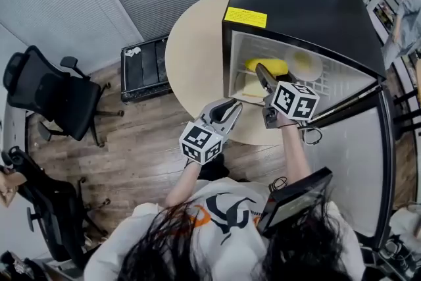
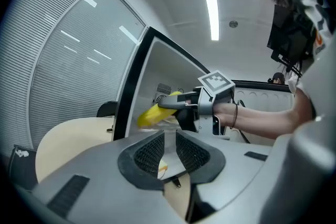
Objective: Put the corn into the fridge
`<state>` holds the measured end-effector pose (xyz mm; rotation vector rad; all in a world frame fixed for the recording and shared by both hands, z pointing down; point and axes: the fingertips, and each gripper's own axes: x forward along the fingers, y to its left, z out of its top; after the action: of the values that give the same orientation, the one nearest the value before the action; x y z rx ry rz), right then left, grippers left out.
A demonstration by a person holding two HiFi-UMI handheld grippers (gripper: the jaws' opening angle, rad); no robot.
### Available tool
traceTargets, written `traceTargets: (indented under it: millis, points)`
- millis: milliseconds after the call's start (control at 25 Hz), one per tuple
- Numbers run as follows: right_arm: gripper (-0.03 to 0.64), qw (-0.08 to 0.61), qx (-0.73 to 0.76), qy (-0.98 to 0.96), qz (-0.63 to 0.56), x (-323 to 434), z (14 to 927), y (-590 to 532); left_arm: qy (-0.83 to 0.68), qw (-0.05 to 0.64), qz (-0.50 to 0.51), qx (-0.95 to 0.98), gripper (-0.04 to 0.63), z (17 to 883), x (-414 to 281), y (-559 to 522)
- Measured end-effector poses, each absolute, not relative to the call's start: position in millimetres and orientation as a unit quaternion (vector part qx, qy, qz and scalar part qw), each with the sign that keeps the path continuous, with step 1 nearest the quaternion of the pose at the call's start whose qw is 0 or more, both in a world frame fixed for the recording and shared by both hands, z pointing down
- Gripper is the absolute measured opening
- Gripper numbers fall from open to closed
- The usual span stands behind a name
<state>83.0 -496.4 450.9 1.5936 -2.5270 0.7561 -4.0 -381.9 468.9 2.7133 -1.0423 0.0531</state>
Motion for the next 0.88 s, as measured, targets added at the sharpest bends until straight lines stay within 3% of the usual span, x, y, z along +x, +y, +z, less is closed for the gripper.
traceTargets:
  millis: [160, 640, 880]
  points:
    - [0.252, 0.073, 0.524, -0.827, 0.190, 82, 441, -525, -0.346, 0.116, 0.024, 0.931, 0.075, 471, -1, -384]
    - [0.253, 0.044, 0.474, -0.857, 0.197, 92, 449, -527, -0.348, 0.122, 0.025, 0.929, 0.075, 481, -7, -395]
    - [0.253, 0.118, 0.432, -0.882, 0.146, 97, 467, -505, -0.356, 0.127, 0.022, 0.926, 0.075, 480, -15, -399]
